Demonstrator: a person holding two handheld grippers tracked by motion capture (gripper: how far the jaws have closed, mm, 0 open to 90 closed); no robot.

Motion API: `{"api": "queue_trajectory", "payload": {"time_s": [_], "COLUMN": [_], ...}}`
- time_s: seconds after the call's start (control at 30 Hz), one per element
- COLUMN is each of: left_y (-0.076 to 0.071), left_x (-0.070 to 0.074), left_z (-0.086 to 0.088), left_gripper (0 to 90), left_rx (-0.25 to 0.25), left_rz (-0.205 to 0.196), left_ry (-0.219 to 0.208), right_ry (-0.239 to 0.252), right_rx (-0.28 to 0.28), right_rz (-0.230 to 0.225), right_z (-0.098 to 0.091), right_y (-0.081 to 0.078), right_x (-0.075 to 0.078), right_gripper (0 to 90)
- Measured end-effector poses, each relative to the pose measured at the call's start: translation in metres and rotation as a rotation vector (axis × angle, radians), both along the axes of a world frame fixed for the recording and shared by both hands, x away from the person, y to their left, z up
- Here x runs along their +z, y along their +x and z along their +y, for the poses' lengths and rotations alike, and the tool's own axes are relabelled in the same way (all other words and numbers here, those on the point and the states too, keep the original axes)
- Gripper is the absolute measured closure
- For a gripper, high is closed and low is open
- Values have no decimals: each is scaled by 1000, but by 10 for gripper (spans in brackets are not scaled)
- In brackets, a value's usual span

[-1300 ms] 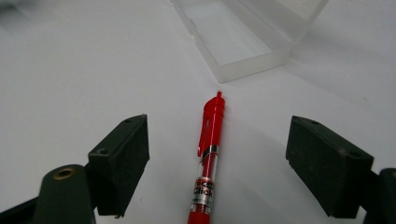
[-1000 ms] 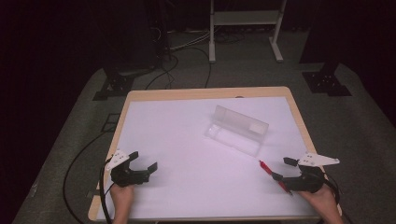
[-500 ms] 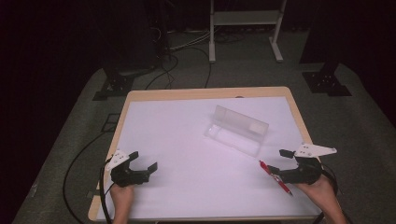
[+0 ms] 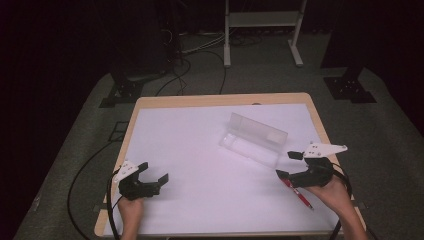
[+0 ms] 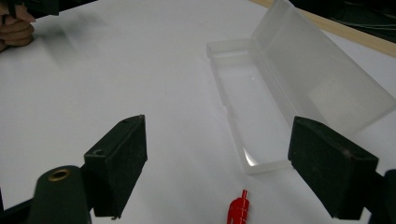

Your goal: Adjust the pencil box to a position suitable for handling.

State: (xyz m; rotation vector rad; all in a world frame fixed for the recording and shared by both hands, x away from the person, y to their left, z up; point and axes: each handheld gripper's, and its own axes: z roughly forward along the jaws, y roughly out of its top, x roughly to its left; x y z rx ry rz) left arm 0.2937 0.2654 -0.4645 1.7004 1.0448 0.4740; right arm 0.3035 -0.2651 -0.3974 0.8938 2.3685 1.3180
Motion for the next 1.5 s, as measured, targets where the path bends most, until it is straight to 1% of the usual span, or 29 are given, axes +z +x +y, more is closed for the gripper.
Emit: {"api": "queue_trajectory", "payload": {"time_s": [0.07,0.3,0.33,0.47,0.67,0.83,0.93,1.1,1.2,1.27,1.37,1.47,1.5], "left_y": [0,0,0,0,0,0,0,0,0,0,0,-1,0], "left_x": [0,0,0,0,0,0,0,0,0,0,0,0,0], "left_z": [0,0,0,0,0,0,0,0,0,0,-1,-1,-1], "left_gripper": [0,0,0,0,0,0,0,0,0,0,0,0,0], "left_rx": [0,0,0,2,4,4,6,5,7,4,2,3,5], "left_rz": [2,-2,-1,-2,-1,-1,-1,-1,-2,-1,-2,-2,-2], "left_ry": [2,-2,-1,-2,-3,-1,-4,-4,-4,-3,5,-2,-6], "right_ry": [-5,-18,-22,-17,-41,-38,-49,-64,-79,-91,-96,-105,-124], "right_rx": [10,33,37,47,65,77,86,92,105,110,117,127,134], "right_rz": [7,5,6,5,3,11,13,19,19,20,21,28,36], "right_z": [5,16,19,22,29,34,37,42,47,50,54,58,61], "right_y": [4,13,16,21,29,34,37,43,47,50,54,58,62], "right_x": [2,6,8,10,10,13,13,13,11,10,9,7,5], "right_gripper": [189,189,188,187,187,187,187,188,188,188,188,205,205]}}
